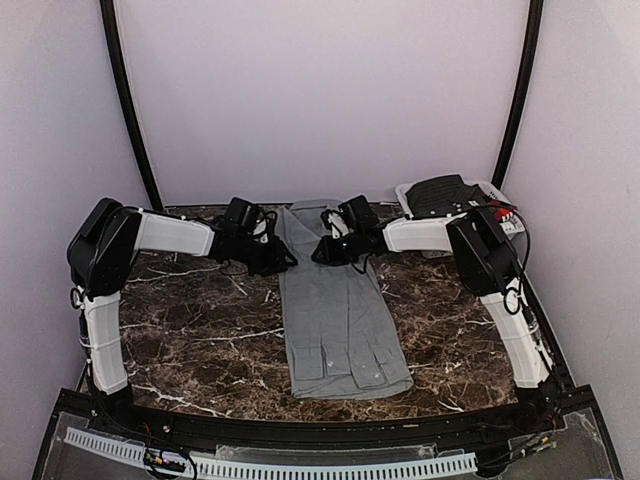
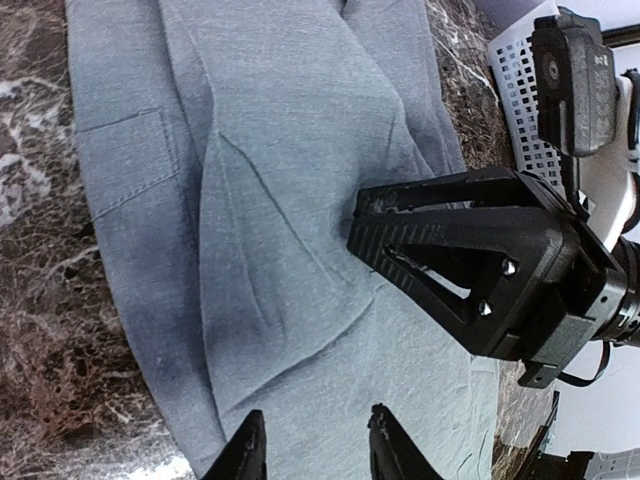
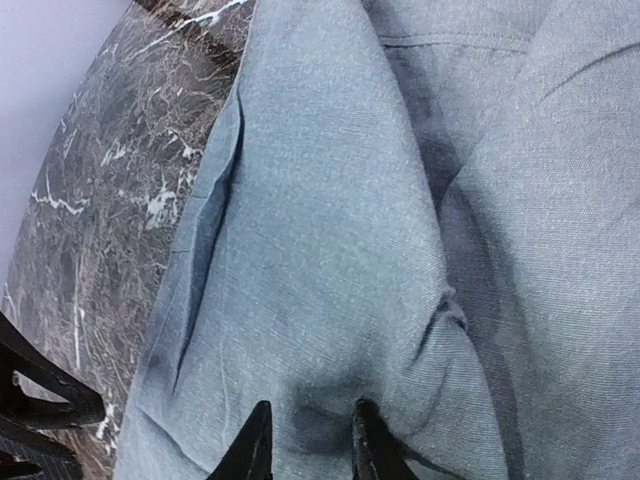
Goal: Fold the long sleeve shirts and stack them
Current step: Move the rectangle-folded shirt to the center of the board.
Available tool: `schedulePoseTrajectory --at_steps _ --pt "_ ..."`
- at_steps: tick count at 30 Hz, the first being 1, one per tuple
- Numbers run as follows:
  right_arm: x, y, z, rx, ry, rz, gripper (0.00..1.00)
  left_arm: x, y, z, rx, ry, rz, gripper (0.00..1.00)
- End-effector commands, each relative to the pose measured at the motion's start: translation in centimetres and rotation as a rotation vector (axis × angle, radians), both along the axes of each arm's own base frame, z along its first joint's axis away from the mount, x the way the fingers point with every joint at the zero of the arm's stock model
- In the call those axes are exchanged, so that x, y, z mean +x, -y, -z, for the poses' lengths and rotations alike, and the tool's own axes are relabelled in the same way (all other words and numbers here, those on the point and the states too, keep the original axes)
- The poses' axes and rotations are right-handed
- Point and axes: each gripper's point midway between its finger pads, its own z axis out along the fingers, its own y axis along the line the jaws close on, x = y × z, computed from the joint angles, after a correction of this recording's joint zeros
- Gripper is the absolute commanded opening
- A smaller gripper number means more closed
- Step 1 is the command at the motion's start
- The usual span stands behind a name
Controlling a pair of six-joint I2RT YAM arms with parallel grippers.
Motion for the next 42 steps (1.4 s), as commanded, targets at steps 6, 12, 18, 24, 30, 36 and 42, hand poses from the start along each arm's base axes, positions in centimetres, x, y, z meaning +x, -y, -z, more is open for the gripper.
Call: schedulePoseTrajectory --at_steps 6,12,18,24,30,36,42 --pt "-0.2 -0.7 -4.1 0.088 -0.004 -0.053 0.38 -1.9 -2.7 2.3 0.099 -0.116 -0.073 0.4" --pt "-1.0 -0.3 -8.7 0.12 0.071 -0.076 0.41 -2.7 -2.6 2.5 0.085 -0.134 -0.074 0.42" --pt "-1.3 1.1 -9.4 0.114 0.087 -0.058 0.36 -4.1 -1.5 3.4 0.098 -0.165 -0.055 0.41" --pt "-1.3 2.5 -6.8 0.095 0.045 -0.036 0.27 -5.0 -1.9 5.1 0.184 -0.202 -0.106 0.26" --pt "-1.2 3.7 -3.4 0.049 -0.004 -0.01 0.24 -4.9 -3.6 6.0 0.256 -0.213 -0.168 0.0" --pt "-2.7 4.5 -1.3 0.029 -0.067 0.011 0.23 -5.1 -5.3 6.1 0.295 -0.22 -0.175 0.0" --pt "-5.2 3.9 -0.5 0.039 -0.114 0.0 0.22 -5.4 -7.2 5.9 0.317 -0.225 -0.166 0.0"
